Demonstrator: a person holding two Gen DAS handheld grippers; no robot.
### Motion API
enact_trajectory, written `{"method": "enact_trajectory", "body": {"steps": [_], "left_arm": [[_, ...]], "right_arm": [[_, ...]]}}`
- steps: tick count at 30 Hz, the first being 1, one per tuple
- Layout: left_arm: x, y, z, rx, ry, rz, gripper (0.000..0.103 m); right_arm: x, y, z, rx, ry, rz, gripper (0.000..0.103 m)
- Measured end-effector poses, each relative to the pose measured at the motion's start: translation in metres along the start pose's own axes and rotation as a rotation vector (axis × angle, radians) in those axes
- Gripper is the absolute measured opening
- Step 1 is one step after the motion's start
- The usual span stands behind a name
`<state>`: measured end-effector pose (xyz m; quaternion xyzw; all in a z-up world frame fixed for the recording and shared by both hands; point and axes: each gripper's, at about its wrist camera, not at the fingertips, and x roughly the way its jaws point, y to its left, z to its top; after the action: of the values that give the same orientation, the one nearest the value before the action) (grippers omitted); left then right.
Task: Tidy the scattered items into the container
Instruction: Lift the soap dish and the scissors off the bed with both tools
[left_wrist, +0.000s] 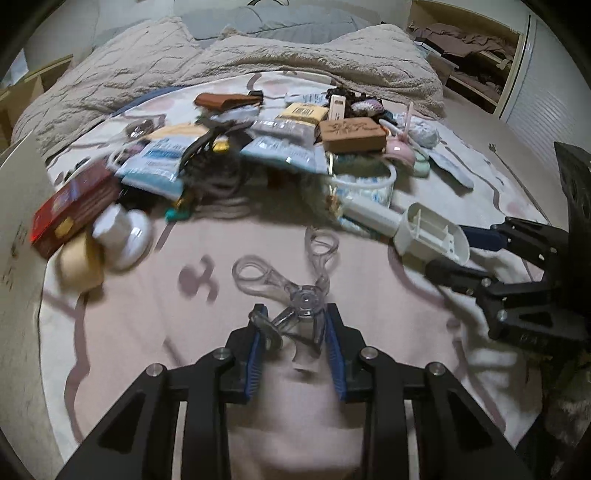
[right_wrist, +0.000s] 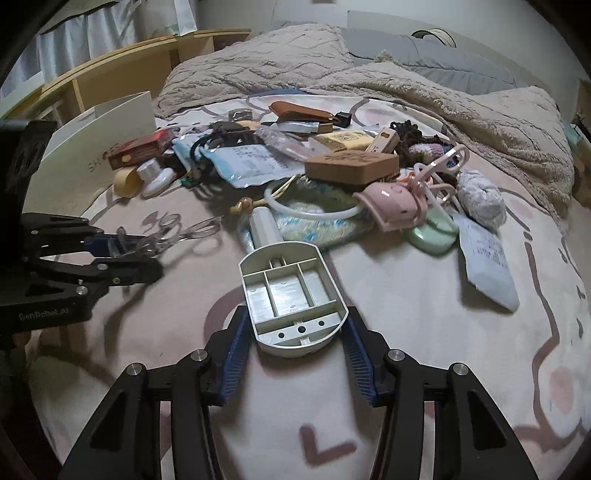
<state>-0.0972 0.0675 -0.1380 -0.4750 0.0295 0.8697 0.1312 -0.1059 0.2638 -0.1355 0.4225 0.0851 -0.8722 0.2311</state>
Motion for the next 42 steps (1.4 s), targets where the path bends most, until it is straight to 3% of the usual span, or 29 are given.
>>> {"method": "enact_trajectory", "body": {"steps": [15,22,27,32,37,42], "left_arm": [[-0.038,0.015,-0.058,-0.009,0.045,-0.029,0.030],[-0.040,0.021,-0.068,-0.033,0.017,-0.061,0.031],[-0.043,0.026,-0.068,-0.037,-0.013,-0.101,0.052],[-0.041,0.029,-0.066,-0.041,-0.029,-0.125,0.054],[-0.038,0.027,-0.067,-0.059,-0.013,-0.223,0.055],[-0.042,0.018,-0.072,-0.034,-0.017,-0.234,0.065]], "right_arm": [[-0.041,0.046,-0.038,-0.005,0.028,0.065,0.049],[-0.044,0.066,-0.046,-0.024,0.048,0.054,0.049],[-0.039,0.068,-0.045,-0.006,0.048,0.050,0.049],[-0.034,0.070,-0.043,-0.011,0.064,0.051,0.050],[-0.030,0.067,-0.039,0.016,0.070,0.079,0.050],[-0.028,0.072,-0.038,0.020,0.066,0.092,0.050]]}}
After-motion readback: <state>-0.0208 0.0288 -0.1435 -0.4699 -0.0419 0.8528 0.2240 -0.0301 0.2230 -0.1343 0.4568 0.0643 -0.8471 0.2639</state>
